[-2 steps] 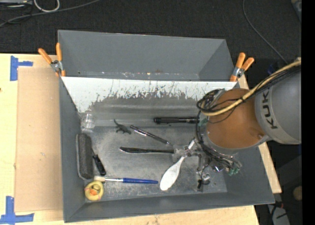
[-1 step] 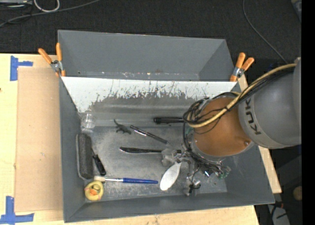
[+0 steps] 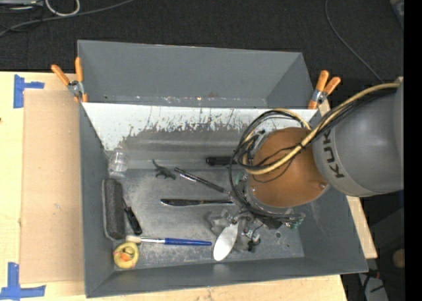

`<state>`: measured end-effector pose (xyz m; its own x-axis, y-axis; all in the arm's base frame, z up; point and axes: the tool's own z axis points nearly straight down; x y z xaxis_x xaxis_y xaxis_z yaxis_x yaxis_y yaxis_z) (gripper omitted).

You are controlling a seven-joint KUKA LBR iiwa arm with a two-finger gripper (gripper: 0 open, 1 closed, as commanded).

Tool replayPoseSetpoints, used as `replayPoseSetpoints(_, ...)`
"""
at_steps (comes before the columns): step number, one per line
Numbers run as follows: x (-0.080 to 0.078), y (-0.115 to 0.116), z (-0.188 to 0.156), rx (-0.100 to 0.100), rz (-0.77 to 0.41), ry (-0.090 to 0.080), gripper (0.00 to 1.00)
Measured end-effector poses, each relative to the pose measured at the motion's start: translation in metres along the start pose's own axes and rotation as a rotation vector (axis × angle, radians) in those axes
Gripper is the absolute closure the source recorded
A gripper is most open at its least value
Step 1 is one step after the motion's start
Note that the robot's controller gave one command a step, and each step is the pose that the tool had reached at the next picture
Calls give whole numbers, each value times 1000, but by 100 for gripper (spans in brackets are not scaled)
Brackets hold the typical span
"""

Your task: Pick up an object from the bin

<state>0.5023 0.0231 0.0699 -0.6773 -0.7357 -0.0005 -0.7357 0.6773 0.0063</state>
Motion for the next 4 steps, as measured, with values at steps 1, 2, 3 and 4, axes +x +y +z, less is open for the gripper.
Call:
replayPoseSetpoints(1, 0, 0, 0, 0, -1, 0, 100)
replayPoseSetpoints(2, 1, 2, -15, -5, -1, 5, 100)
replayPoseSetpoints(3, 0, 1, -40, -2, 2, 1, 100)
replayPoseSetpoints(4, 1, 3, -66, -6, 5, 5, 100)
